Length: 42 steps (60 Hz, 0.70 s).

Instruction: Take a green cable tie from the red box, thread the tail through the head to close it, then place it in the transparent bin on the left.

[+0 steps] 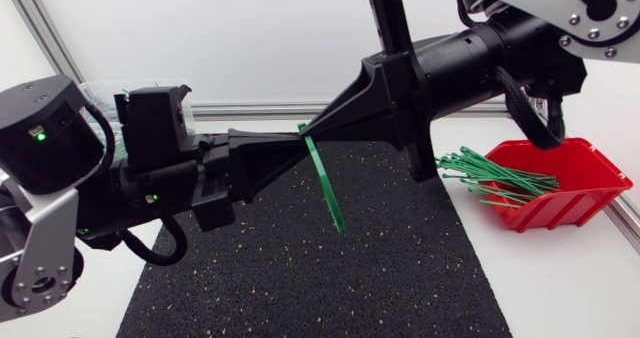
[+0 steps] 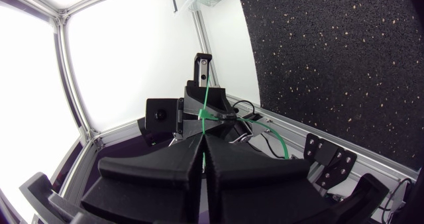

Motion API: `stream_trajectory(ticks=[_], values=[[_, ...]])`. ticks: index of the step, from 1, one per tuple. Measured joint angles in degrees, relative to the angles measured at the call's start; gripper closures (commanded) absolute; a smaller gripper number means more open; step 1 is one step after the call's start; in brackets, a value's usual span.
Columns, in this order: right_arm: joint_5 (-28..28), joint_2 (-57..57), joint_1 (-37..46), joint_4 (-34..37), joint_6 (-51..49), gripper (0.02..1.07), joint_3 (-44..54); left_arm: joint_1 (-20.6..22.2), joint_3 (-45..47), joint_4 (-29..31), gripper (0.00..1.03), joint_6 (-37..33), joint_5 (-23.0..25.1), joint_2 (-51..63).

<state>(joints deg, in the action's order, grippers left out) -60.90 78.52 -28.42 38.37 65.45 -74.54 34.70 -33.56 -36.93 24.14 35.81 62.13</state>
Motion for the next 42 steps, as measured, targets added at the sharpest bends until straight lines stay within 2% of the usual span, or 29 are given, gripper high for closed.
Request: stream_trajectory(ticks=[18,28,35,42], values=[[-0.09,0.02,0.0,-1.18,1.49,1.01,0.04,0.11,0.0,0.77,1.0,-0.72,-0.22,-0.42],[1.03,0.02,-0.11,-2.99,1.46,0.84,0.44,-0.2,0.0,1.51,1.0,-2.36,0.37,-0.72],[1.31,0.2,0.0,-3.91,1.42,0.79,0.63,-1.46,0.0,1.97,1.0,-3.3,1.7,-0.92],[1.7,0.28,0.28,-3.93,0.94,0.79,0.66,-3.65,0.0,1.95,1.0,-3.74,4.11,-0.92]])
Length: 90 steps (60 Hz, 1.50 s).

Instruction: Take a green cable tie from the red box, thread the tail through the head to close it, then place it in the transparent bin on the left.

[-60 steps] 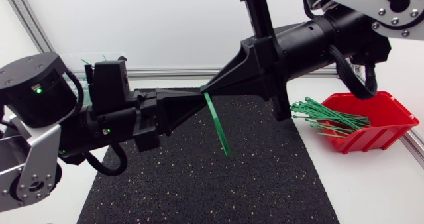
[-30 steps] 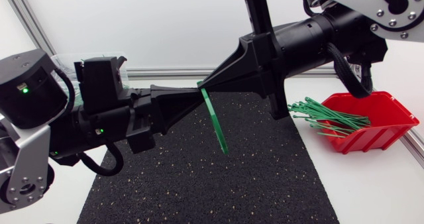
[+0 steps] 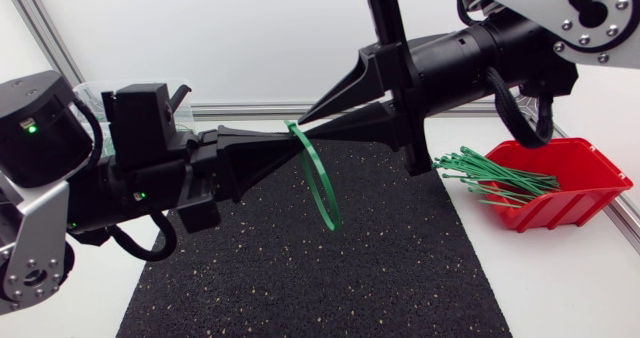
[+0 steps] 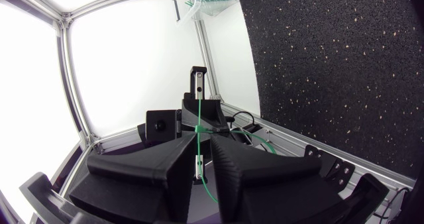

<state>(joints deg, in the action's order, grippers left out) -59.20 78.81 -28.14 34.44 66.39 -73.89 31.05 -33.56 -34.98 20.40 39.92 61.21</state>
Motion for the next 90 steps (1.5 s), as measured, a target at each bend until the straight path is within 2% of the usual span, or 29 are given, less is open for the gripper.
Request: stream_trajectory(ticks=[5,8,24,31,44,48,53,61,68,72,77,90], values=[[0.11,0.02,0.7,0.02,-0.61,0.78,0.0,-1.18,0.0,0.0,1.0,-0.87,0.66,0.0],[0.11,0.02,1.09,0.0,-0.87,0.73,0.0,-1.6,0.0,0.0,1.0,-1.31,1.03,0.04],[0.15,0.26,6.56,-2.16,-2.36,0.72,0.04,-1.86,-0.02,0.94,1.0,-7.41,4.72,3.21],[0.83,2.23,8.07,-2.58,-3.02,0.72,0.04,-2.23,-0.02,3.37,1.0,-11.69,6.86,4.28],[10.38,7.23,3.34,-1.2,-15.32,0.73,-0.98,-5.44,-0.52,5.33,1.0,-19.02,12.2,6.4],[11.1,8.39,2.34,-1.7,-18.01,0.8,-1.75,-6.25,-0.57,5.9,1.0,-21.59,13.29,6.6],[10.84,10.05,2.75,-1.88,-19.93,0.81,-2.95,-6.64,-0.61,7.61,1.0,-24.98,14.8,6.73],[5.92,12.57,4.15,-1.03,-22.69,0.8,-3.91,-6.97,-0.61,8.98,1.0,-29.44,17.38,7.5],[2.23,13.27,4.17,2.8,-26.53,0.69,-4.46,-7.82,-0.61,9.25,1.0,-31.98,18.51,8.52],[0.48,13.27,3.8,6.32,-29.75,0.69,-5.29,-8.52,-0.61,9.27,1.0,-33.14,18.88,9.07],[0.28,13.4,3.41,9.07,-32.76,0.69,-6.51,-9.05,-0.66,9.33,1.0,-34.23,19.47,9.49],[0.33,14.58,0.7,10.78,-36.06,0.7,-7.21,-9.14,-1.33,9.49,1.0,-34.67,19.89,10.1]])
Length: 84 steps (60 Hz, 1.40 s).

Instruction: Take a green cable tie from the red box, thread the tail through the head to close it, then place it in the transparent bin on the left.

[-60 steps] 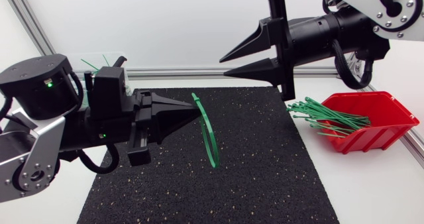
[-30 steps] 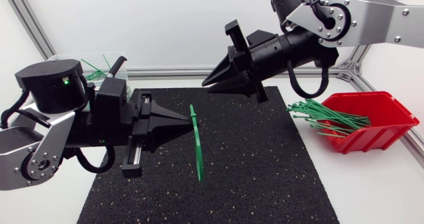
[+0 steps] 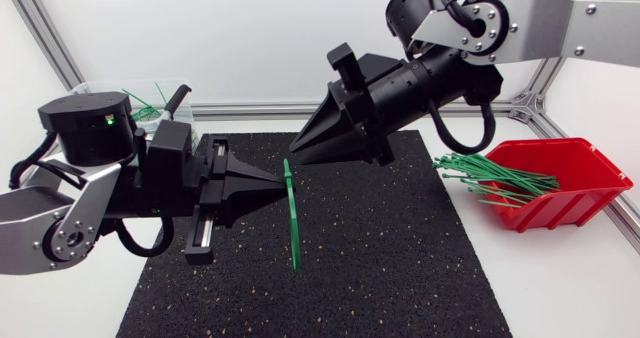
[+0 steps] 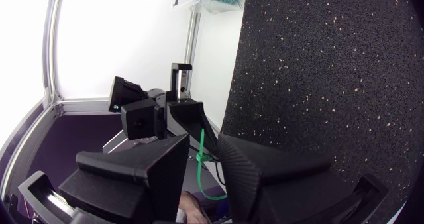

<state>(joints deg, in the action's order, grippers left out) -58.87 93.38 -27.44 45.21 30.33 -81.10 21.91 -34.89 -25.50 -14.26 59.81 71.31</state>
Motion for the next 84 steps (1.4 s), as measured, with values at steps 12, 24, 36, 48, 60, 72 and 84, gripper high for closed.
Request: stream_trajectory(ticks=[12,24,36,48,60,72,84], values=[[0.42,0.46,-2.16,1.11,-1.25,0.76,0.0,0.0,-0.42,0.0,1.0,-0.61,0.17,0.0],[1.73,0.46,-2.51,1.11,-1.95,0.84,0.0,0.0,-0.42,-0.02,1.0,-0.61,0.2,0.0],[3.48,0.46,-2.51,1.01,-2.12,1.01,0.0,0.0,-0.42,0.22,1.0,-0.59,0.42,0.02],[5.18,-0.33,-2.84,0.9,-2.12,1.01,0.0,0.5,-0.42,0.44,1.0,-0.61,0.42,0.37],[6.49,-0.92,-2.91,1.09,-2.12,1.01,0.02,1.29,-0.42,1.05,1.0,-0.63,0.15,0.2],[7.58,-1.18,-3.21,1.14,-2.01,1.01,0.04,2.51,-0.39,3.26,1.0,-0.61,-1.05,-2.01],[8.41,-1.18,-2.99,0.87,-1.44,1.01,0.04,4.83,0.0,5.66,1.0,-0.63,-1.31,-5.7]])
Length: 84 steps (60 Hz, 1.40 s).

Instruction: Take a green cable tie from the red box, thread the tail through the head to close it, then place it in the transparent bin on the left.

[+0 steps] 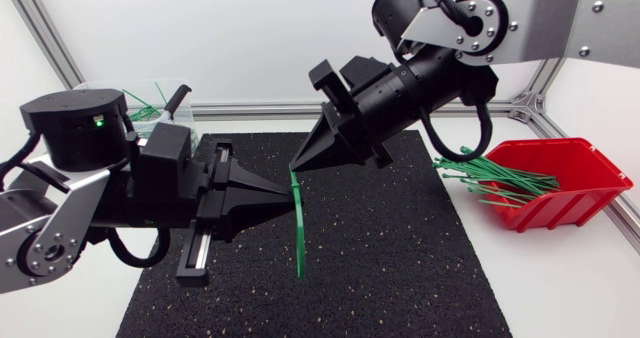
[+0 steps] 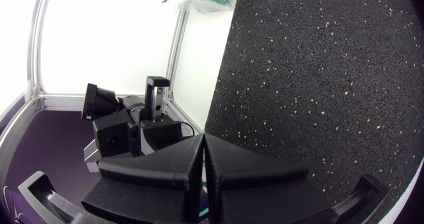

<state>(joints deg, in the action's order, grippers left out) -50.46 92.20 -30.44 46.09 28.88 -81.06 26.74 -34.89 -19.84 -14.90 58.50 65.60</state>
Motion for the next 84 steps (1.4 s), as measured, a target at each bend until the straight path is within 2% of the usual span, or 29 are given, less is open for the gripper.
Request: stream_trajectory(ticks=[10,15,20,22,28,32,36,45,53,64,71,76,84], values=[[0.2,-0.07,-0.35,-0.17,0.0,1.0,0.07,-0.42,-0.02,0.11,1.0,-0.15,0.2,-0.09],[0.26,-0.07,-0.31,-1.79,0.02,0.75,0.17,-1.73,-0.04,1.03,1.0,-0.2,0.44,0.07],[1.16,-0.04,-0.09,-2.4,0.02,0.61,0.17,-3.1,-1.07,5.84,1.0,-1.66,-0.81,0.39],[2.29,-0.04,0.11,-2.43,0.07,0.58,0.17,-3.48,-2.23,9.99,1.0,-3.45,-2.49,0.76],[8.96,0.13,-0.04,-2.51,0.28,0.52,0.17,-3.98,-5.31,19.98,1.0,-8.68,-7.17,1.9],[14.88,0.44,-0.74,-2.51,0.44,0.51,0.15,-4.04,-6.47,23.3,1.0,-11.02,-11.34,1.9],[21.0,0.87,-2.03,-2.32,0.46,0.44,0.09,-4.72,-7.82,27.54,1.0,-12.87,-14.6,1.9],[31.98,1.31,-4.9,-0.98,0.39,0.44,0.04,-8.76,-12.09,33.59,1.0,-16.11,-24.22,1.9],[40.3,1.29,-6.1,-0.81,-0.22,0.44,0.0,-13.57,-14.99,35.69,1.0,-17.14,-31.91,1.88],[49.46,0.61,-7.32,0.92,-0.92,0.44,0.0,-25.05,-21.53,36.04,1.0,-17.94,-38.62,2.64],[55.25,-1.64,-7.91,1.79,-1.11,0.44,-0.22,-31.8,-27.54,31.76,1.0,-17.94,-42.75,6.67],[59.58,-3.78,-8.68,1.86,-1.18,0.43,-0.57,-34.93,-30.4,27.5,1.0,-17.42,-46.07,9.46],[63.76,-7.48,-9.7,3.02,-1.97,0.4,-0.72,-38.53,-36.65,24.24,1.0,-14.56,-49.05,14.93]])
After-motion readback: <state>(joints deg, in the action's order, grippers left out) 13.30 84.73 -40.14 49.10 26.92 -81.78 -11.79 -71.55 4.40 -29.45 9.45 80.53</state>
